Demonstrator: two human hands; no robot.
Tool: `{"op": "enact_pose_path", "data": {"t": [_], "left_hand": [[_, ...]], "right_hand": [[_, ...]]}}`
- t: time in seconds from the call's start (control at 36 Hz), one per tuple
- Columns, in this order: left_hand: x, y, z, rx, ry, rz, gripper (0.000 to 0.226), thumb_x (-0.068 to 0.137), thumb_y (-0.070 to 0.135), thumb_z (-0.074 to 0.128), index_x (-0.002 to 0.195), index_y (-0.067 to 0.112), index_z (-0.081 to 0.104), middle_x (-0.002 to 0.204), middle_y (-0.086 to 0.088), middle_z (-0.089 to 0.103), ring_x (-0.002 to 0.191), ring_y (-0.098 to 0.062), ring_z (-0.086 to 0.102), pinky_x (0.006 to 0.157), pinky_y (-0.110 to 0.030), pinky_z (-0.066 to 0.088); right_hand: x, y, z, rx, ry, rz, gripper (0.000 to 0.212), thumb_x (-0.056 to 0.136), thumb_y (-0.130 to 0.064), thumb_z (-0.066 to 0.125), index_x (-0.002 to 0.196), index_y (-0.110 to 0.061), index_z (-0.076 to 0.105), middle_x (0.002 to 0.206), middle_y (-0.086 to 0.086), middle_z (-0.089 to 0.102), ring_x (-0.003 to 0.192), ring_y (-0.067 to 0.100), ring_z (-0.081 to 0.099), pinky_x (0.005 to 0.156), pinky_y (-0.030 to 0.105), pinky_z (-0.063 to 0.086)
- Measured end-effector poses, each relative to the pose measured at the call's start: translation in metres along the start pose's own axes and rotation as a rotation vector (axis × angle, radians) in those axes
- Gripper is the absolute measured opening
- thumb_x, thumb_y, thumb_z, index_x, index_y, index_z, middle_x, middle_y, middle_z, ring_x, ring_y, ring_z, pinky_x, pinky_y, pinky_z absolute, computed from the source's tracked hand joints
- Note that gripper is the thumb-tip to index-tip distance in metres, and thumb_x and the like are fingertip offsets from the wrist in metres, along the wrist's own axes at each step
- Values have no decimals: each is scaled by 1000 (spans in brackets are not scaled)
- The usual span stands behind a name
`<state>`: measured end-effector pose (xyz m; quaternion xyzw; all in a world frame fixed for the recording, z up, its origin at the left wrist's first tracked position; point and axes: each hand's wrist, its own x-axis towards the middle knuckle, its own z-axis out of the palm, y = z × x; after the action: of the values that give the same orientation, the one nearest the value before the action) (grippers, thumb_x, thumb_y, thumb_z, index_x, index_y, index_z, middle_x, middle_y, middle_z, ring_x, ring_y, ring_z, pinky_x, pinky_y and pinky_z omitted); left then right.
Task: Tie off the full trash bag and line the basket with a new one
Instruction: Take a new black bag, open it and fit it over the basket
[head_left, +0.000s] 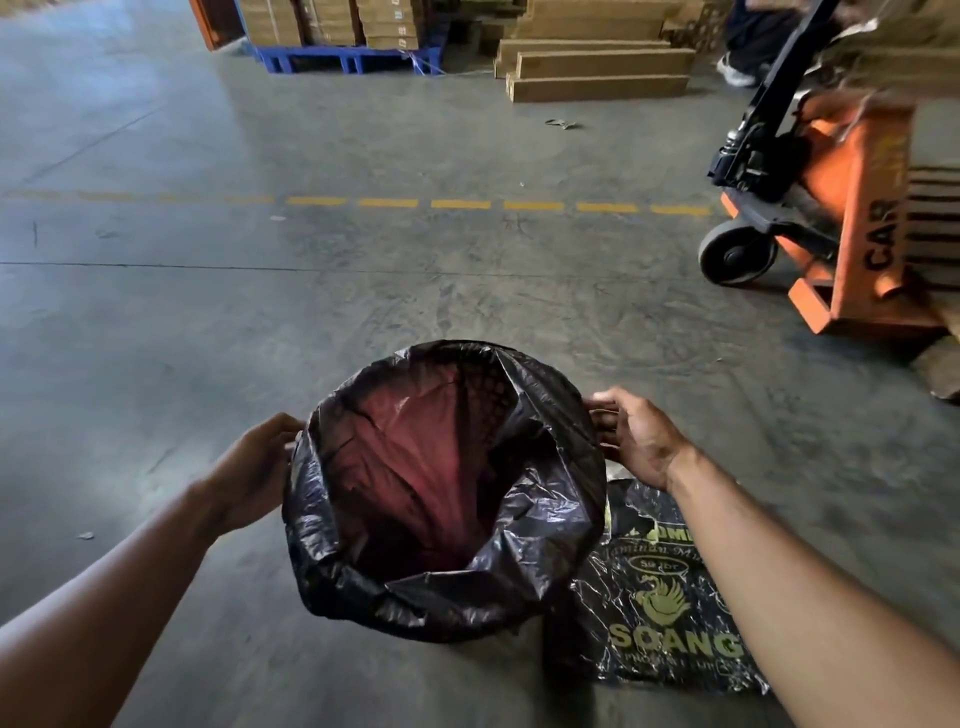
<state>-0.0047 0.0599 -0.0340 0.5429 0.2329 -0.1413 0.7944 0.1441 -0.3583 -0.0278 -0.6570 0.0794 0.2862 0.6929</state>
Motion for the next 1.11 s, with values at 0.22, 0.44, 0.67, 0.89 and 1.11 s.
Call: {"op": "enact_pose_path", "data": {"t": [0.22, 0.44, 0.67, 0.89, 1.11], "left_hand": [[23, 5, 4, -3, 145, 94, 22, 101, 20, 54, 88, 17, 70, 89, -12, 68, 66, -18, 74, 61, -30, 63], [54, 36, 53, 70, 152, 153, 26, 101, 17, 55, 120, 6, 70, 122, -24, 66, 83, -25, 74, 78, -39, 64], [55, 37, 62, 161, 292, 248, 19, 96, 5, 61, 110, 12, 71, 87, -7, 80, 73, -16, 74, 64, -27, 63], [40, 3, 22, 501, 604, 243, 28, 86, 9, 61, 72, 28, 76, 73, -2, 71, 69, -19, 59, 62, -30, 47], [-2, -7, 38, 298, 400, 285, 46, 97, 60, 50, 102, 17, 68, 90, -3, 64, 75, -16, 60, 60, -25, 51]], "right_hand": [[-5, 3, 8, -120, -19, -148, 20, 93, -30, 63, 96, -10, 68, 85, 12, 67, 75, 24, 60, 65, 28, 52], [-15, 26, -3, -77, 219, -272, 74, 69, -58, 78, 97, 11, 69, 91, 24, 73, 81, 29, 65, 79, 44, 49], [-28, 37, 0, -286, 415, -369, 59, 88, -60, 61, 86, -1, 67, 76, 6, 68, 71, 21, 62, 69, 38, 50], [-19, 25, 10, -421, 452, -360, 47, 97, -43, 61, 61, -14, 49, 57, -2, 49, 57, 17, 47, 47, 18, 33], [-21, 25, 30, -201, 527, -322, 58, 102, -44, 51, 109, 11, 67, 115, 26, 71, 112, 39, 65, 83, 38, 50]]}}
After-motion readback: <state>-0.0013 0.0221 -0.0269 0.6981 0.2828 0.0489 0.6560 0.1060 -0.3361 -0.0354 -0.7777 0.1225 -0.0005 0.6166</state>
